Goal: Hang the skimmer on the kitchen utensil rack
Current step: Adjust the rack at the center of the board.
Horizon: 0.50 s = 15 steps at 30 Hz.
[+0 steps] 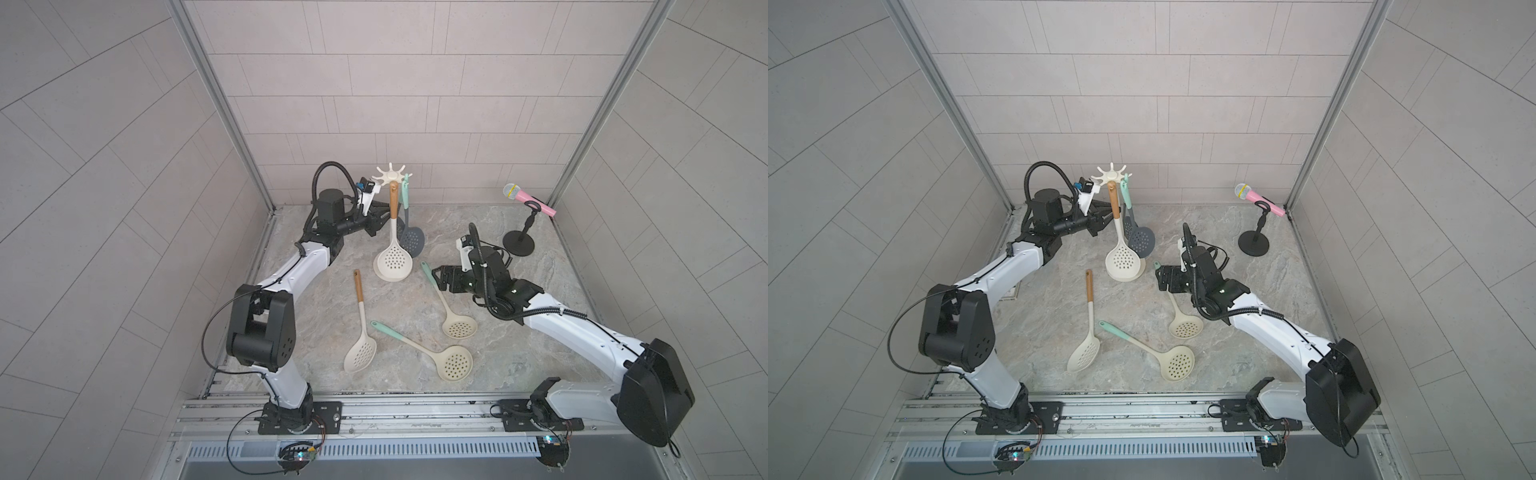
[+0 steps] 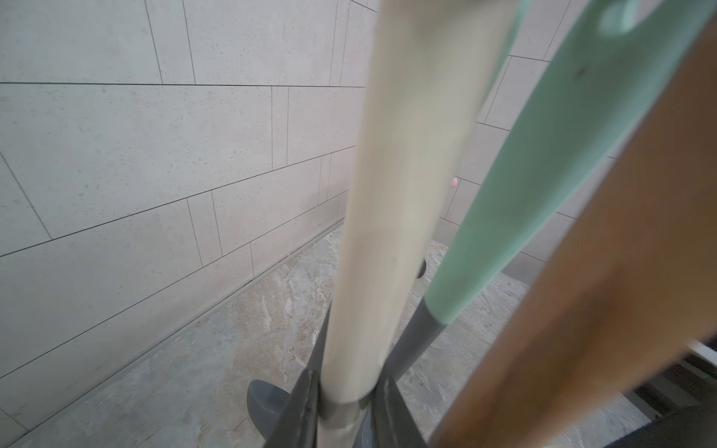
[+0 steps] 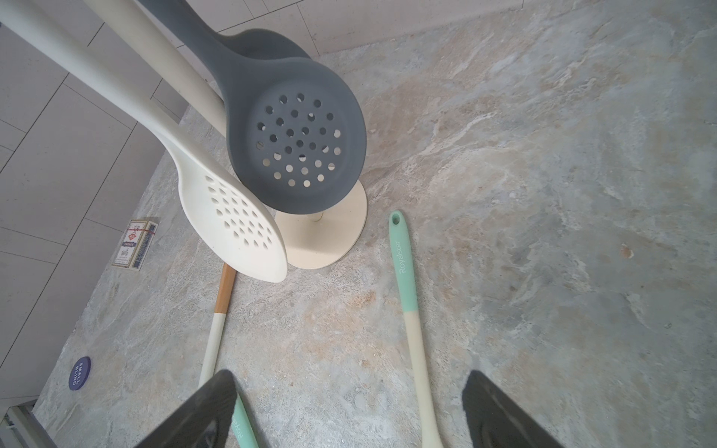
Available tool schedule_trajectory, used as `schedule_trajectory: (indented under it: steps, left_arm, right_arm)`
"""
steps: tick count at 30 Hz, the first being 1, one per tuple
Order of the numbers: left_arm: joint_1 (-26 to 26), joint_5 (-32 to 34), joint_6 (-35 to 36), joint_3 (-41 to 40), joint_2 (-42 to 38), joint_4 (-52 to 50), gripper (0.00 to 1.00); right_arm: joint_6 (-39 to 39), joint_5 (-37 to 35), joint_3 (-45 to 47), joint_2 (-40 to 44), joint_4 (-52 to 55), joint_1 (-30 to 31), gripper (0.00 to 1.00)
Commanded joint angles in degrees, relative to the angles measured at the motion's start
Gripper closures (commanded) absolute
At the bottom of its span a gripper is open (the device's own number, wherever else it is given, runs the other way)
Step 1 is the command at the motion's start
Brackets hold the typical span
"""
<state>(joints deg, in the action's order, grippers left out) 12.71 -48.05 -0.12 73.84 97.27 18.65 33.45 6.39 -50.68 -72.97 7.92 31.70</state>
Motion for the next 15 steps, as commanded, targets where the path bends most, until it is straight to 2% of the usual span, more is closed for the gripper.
schedule_trajectory:
  steps: [1, 4, 15]
  left_arm:
    - [0.6, 6.1, -0.2, -3.4, -1.4, -4.5, 0.85]
    - [2.1, 13.3, -0.2, -3.4, -2.4, -7.0, 0.87]
    - [6.4, 29.7, -4.1, -6.1, -4.1, -5.8, 0.87]
  right_arm:
    - [0.0, 0.1, -1.3, 0.1, -0.6, -0.2, 0.07]
    - [-0.3, 0.2, -1.1, 0.4, -0.4, -0.2, 0.07]
    - [-1.5, 0.4, -0.6, 2.2, 2.1, -2.5, 0.07]
